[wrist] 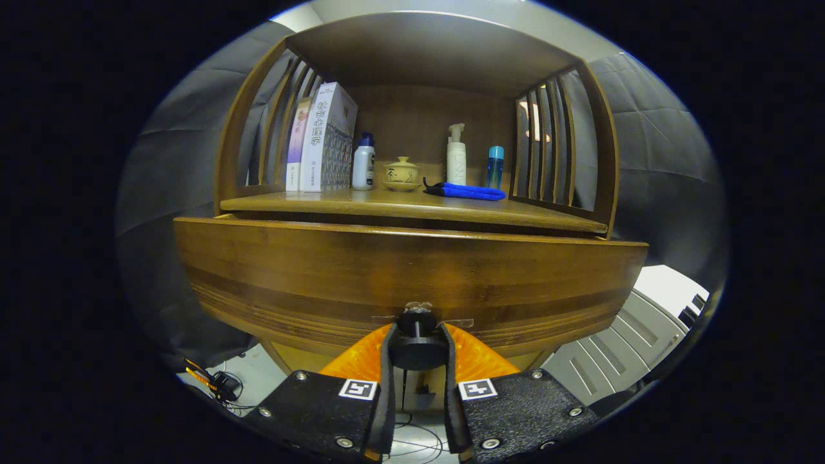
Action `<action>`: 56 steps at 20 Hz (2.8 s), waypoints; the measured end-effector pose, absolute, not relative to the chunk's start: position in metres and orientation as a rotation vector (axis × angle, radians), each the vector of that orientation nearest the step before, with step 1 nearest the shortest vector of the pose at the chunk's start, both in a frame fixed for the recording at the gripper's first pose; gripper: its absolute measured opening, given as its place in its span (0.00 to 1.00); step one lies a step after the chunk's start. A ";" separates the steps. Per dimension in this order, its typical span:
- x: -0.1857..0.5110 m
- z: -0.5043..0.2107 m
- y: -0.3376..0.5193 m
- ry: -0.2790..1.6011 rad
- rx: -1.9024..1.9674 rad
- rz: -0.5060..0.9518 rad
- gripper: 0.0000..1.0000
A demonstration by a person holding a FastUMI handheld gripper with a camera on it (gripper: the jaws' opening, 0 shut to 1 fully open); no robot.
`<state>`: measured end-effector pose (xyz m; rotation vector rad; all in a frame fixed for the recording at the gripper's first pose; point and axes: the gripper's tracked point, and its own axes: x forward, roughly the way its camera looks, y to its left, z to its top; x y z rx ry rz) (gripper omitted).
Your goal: Pull open the drawer, take out the items inside it, and place them on the countertop above the cabinet.
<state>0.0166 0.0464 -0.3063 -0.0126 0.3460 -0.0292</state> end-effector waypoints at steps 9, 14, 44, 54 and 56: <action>-0.040 -0.311 0.043 0.382 -0.027 -0.010 0.32; -0.058 -0.310 0.046 0.392 -0.023 0.001 0.32; -0.046 -0.140 0.072 0.196 0.015 0.086 0.97; 0.042 -0.180 0.053 0.529 0.046 -0.040 0.98; 0.048 -0.196 0.045 0.601 0.019 -0.083 0.98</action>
